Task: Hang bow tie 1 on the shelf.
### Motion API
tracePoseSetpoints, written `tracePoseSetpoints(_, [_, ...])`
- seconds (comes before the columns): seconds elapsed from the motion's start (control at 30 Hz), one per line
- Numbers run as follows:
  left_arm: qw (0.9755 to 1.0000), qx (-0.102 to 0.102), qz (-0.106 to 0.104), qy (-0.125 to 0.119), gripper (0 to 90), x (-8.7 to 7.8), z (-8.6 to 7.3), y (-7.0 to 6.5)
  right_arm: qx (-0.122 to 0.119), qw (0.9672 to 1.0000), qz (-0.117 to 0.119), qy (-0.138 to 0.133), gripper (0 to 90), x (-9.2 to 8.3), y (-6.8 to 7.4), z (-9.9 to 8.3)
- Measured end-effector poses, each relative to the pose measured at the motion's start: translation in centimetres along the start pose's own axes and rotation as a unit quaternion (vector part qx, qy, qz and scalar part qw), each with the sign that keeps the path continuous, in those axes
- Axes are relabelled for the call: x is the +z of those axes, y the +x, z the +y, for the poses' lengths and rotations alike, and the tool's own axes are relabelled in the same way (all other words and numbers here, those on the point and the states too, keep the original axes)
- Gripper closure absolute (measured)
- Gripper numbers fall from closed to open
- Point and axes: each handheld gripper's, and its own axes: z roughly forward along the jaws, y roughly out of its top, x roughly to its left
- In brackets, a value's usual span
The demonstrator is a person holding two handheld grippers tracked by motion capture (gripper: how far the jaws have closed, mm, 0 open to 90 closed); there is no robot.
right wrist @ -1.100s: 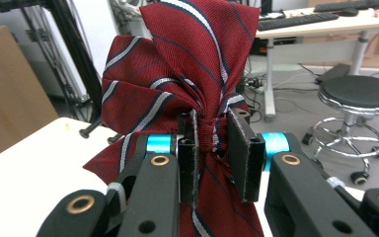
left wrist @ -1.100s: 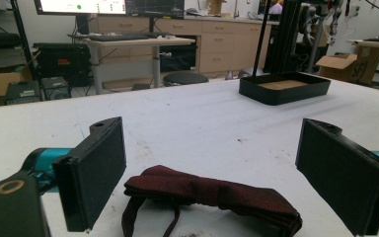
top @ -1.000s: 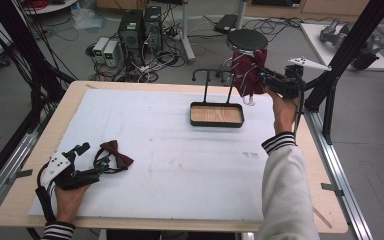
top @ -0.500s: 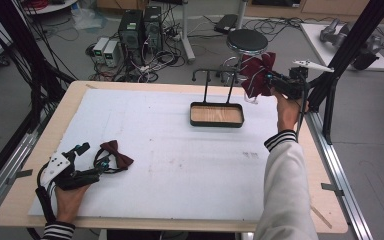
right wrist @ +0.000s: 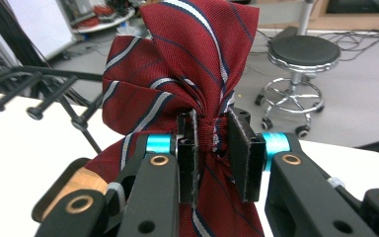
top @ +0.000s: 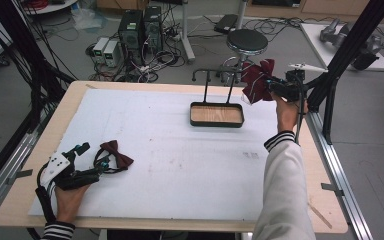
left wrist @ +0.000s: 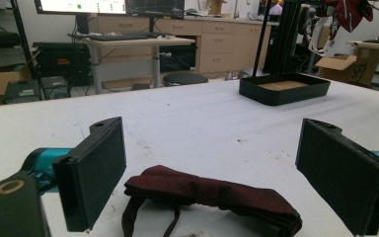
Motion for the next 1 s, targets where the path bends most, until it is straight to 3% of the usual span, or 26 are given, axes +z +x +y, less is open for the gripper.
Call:
tracePoseSetpoints(0.63, [1.0, 0.0, 0.0, -0.001, 12.2, 0.01, -0.01, -0.03, -0.022, 0.999, -0.03, 0.024, 73.8, 0.44, 0.47, -0.12])
tracePoseSetpoints(0.77, [1.0, 0.0, 0.0, -0.001, 12.2, 0.01, -0.01, -0.03, -0.025, 0.9989, -0.031, 0.024, 67.0, 0.64, 0.62, -0.13])
tracePoseSetpoints(0.87, [1.0, 0.0, 0.0, -0.001, 12.3, 0.01, -0.01, -0.03, -0.027, 0.999, -0.025, 0.026, 54.0, 0.88, 0.65, -0.18])
tracePoseSetpoints(1.0, [1.0, 0.0, 0.0, -0.001, 12.2, 0.01, -0.01, -0.03, -0.028, 0.999, -0.022, 0.028, 43.2, 1.01, 0.73, -0.24])
